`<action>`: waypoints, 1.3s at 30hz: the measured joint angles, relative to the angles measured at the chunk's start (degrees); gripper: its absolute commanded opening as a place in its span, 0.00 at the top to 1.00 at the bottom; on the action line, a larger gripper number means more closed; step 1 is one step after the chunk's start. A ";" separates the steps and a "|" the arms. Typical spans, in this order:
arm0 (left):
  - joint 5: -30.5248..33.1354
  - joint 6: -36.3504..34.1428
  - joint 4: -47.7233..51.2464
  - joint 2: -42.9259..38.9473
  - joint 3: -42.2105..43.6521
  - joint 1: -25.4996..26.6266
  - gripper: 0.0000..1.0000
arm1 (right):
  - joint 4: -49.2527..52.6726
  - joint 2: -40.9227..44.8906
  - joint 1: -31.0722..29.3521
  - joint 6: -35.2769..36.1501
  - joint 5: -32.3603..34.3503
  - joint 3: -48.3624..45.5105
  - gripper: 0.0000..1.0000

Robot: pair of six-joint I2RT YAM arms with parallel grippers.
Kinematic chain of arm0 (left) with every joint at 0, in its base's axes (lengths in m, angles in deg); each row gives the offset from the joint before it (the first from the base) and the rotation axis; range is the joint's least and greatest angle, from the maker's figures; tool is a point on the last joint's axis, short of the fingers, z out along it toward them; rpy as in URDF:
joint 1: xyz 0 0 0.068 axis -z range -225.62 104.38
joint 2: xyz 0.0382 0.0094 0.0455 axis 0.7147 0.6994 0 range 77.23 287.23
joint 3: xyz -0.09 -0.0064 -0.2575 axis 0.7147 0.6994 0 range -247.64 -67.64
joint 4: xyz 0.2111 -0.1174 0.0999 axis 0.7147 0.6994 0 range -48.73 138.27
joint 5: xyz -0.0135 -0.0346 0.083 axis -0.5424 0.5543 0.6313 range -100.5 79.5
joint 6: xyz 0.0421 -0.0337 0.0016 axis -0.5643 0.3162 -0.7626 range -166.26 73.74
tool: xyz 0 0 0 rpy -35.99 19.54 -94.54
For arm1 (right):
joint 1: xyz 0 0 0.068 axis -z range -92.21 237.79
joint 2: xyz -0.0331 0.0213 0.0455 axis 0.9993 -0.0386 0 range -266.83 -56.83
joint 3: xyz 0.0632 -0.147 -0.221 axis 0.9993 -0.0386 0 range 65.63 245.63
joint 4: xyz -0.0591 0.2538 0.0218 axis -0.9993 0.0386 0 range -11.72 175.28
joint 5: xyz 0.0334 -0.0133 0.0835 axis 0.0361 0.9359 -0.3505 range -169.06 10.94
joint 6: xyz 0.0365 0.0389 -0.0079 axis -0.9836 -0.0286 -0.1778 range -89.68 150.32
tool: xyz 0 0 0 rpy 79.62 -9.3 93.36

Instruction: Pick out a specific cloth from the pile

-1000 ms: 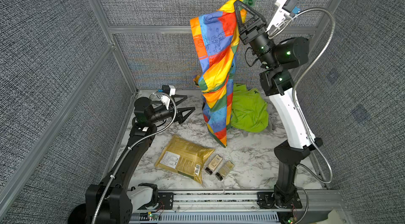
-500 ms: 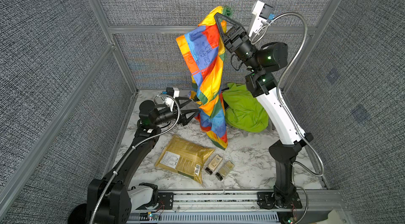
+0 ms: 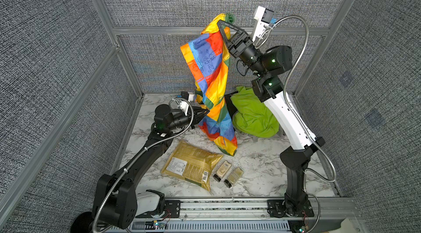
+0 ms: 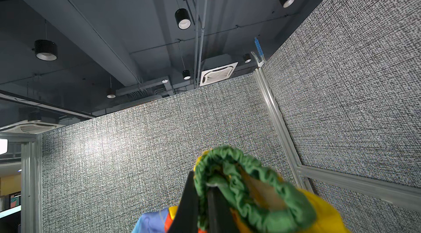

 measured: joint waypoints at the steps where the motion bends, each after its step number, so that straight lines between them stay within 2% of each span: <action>1: 0.48 0.07 0.04 -0.17 0.00 0.02 1.00 | 0.00 0.42 0.00 0.22 0.00 -0.74 1.00; 6: 1.66 -1.05 1.31 -2.12 -0.02 -0.09 1.00 | 3.65 6.80 0.13 4.74 3.21 -10.69 1.00; 11: 2.97 -1.79 2.36 -2.99 -0.04 -1.53 1.00 | 9.99 18.97 1.31 11.04 16.92 -28.98 1.00; 15: 3.39 -1.75 2.67 -3.56 -0.04 -2.86 1.00 | 14.03 25.33 2.64 14.16 26.67 -39.17 1.00; 22: 4.44 -2.01 3.48 -5.70 0.13 -4.83 1.00 | 20.65 32.39 2.62 18.53 29.42 -54.88 0.98; 25: 5.22 -2.60 4.04 -6.23 0.22 -5.88 1.00 | 23.87 35.78 2.62 20.28 29.68 -61.00 0.84; 32: 6.54 -4.44 5.31 -6.78 0.22 -6.21 1.00 | 29.31 44.59 3.23 25.55 31.47 -72.52 0.36; 34: 6.58 -4.61 5.31 -6.58 0.22 -6.23 1.00 | 30.71 46.16 3.39 27.10 31.45 -74.16 0.26; 36: 6.69 -4.87 5.35 -6.29 0.22 -6.23 1.00 | 31.91 47.71 3.45 28.50 31.32 -75.71 0.18; 39: 6.91 -5.01 6.05 -6.25 0.22 -6.23 1.00 | 33.77 50.45 3.65 30.23 31.65 -78.36 0.15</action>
